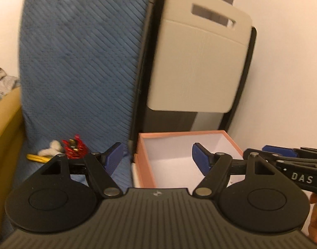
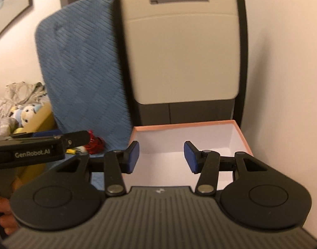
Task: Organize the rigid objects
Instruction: 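Move the right tool back toward the red lion figurine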
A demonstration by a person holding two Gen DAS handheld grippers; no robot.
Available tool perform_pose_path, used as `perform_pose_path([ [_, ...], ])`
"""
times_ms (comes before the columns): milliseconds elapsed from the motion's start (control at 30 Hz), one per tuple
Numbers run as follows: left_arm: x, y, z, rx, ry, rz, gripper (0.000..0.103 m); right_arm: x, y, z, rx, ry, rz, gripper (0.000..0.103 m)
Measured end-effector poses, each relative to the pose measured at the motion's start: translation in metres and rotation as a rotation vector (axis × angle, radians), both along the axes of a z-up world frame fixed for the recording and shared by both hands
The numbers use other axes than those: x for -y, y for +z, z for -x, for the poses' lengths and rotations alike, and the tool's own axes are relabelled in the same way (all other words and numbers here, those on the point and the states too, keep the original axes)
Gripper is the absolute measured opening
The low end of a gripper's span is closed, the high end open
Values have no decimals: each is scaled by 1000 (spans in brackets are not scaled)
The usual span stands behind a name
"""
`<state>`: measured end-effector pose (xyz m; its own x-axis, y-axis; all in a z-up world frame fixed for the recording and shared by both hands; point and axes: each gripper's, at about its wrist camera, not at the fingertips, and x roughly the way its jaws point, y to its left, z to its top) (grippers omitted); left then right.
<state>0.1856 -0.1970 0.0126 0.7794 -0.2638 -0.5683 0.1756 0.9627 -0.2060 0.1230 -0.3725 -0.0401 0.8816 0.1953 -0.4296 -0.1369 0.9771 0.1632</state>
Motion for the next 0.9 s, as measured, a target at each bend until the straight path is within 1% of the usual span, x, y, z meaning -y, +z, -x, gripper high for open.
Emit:
perform_pose_path([
  [100, -21, 3, 9, 9, 16, 16, 77, -19, 5, 9, 17, 12, 1, 51],
  [233, -49, 1, 21, 21, 44, 2, 77, -44, 4, 14, 22, 40, 5, 51],
  [367, -80, -2, 34, 18, 78, 31, 77, -69, 0, 19, 17, 75, 13, 51],
  [533, -108, -17, 40, 10, 109, 41, 77, -95, -12, 21, 6, 114, 19, 51],
  [767, -140, -46, 47, -23, 150, 42, 77, -131, -38, 15, -22, 159, 20, 51],
  [900, -156, -64, 51, -38, 171, 52, 77, -150, -51, 14, -21, 185, 34, 51],
])
